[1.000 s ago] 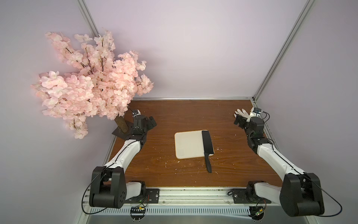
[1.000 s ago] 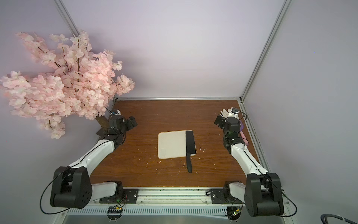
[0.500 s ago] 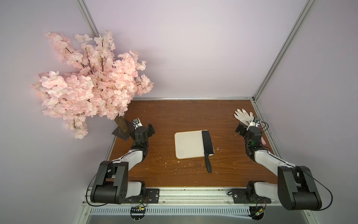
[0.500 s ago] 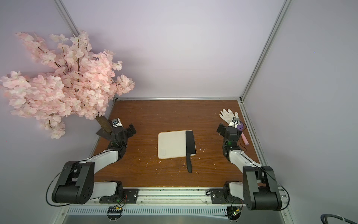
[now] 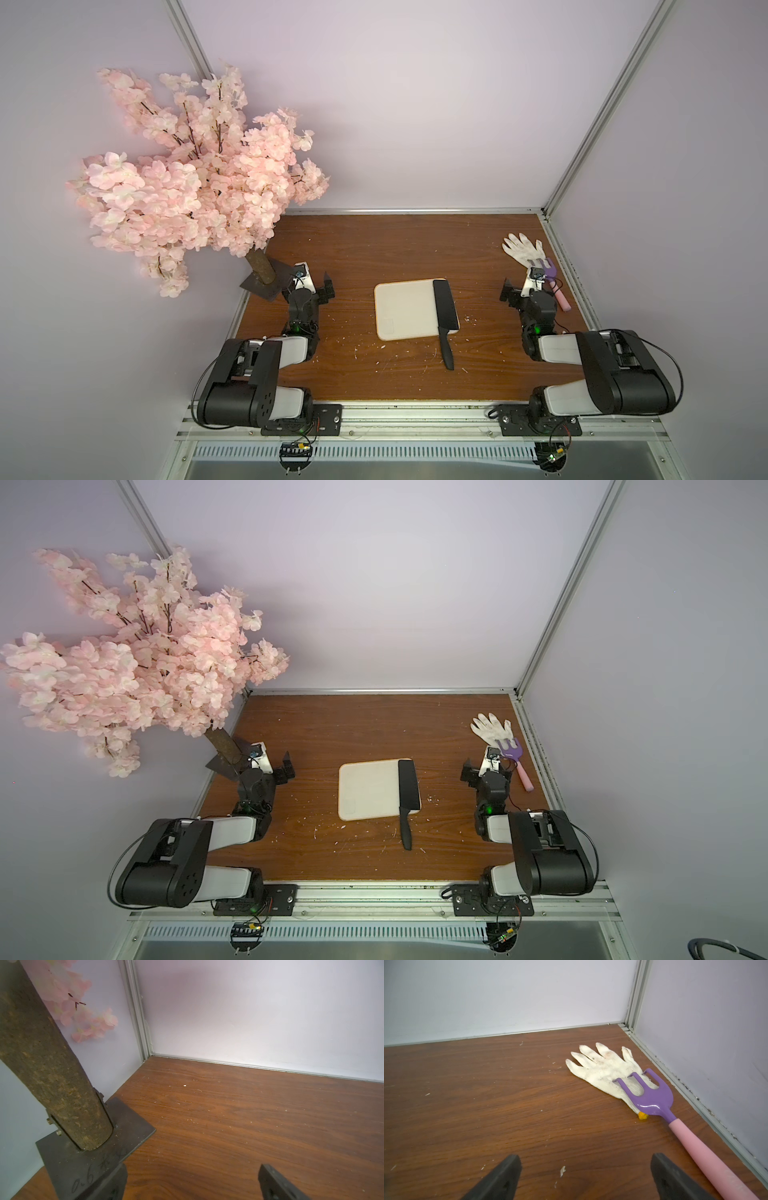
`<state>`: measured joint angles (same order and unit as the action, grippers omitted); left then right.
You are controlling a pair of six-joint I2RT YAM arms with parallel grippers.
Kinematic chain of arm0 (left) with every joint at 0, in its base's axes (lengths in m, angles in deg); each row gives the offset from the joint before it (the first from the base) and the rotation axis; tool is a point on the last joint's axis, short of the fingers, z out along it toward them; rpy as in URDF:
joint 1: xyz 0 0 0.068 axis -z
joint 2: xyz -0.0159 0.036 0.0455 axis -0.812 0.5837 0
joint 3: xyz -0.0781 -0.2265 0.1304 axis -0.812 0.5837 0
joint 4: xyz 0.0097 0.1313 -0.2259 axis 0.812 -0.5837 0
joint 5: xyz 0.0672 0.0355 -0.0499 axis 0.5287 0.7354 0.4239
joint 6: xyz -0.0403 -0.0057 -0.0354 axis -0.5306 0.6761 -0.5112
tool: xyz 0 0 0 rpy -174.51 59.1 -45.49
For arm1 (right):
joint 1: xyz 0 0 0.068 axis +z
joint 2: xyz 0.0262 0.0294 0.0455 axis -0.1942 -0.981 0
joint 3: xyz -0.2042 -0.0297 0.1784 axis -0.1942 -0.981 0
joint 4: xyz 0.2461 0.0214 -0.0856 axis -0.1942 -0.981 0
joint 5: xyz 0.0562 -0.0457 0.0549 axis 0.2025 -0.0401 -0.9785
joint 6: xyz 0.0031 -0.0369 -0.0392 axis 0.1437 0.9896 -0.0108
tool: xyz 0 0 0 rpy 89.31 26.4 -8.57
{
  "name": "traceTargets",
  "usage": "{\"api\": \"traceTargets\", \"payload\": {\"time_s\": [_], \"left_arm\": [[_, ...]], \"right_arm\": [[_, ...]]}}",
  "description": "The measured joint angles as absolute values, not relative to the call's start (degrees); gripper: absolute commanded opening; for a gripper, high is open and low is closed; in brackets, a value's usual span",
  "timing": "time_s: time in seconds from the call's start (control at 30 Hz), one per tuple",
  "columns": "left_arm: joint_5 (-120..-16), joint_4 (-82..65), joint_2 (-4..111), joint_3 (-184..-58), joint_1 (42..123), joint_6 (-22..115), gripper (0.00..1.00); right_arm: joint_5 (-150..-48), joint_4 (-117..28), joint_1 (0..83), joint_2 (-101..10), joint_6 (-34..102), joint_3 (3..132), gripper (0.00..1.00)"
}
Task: Align the knife with the edge of the cutting board
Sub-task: Reset both arms
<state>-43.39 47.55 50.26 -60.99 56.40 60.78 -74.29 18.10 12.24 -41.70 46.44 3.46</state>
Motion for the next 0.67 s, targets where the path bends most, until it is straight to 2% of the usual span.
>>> {"api": "traceTargets", "payload": {"time_s": [0.2, 0.67], "left_arm": [[-46.18, 56.97, 58.39, -58.98, 56.86, 62.34, 0.99], [-48.19, 58.74, 58.76, -59.29, 56.48, 62.31, 0.99]], "right_arm": [[-76.1, 26.08, 12.81, -45.42, 48.02, 1.12, 1.0], [-76.21, 29.16, 13.7, -45.61, 49.42, 1.8, 1.0]]}}
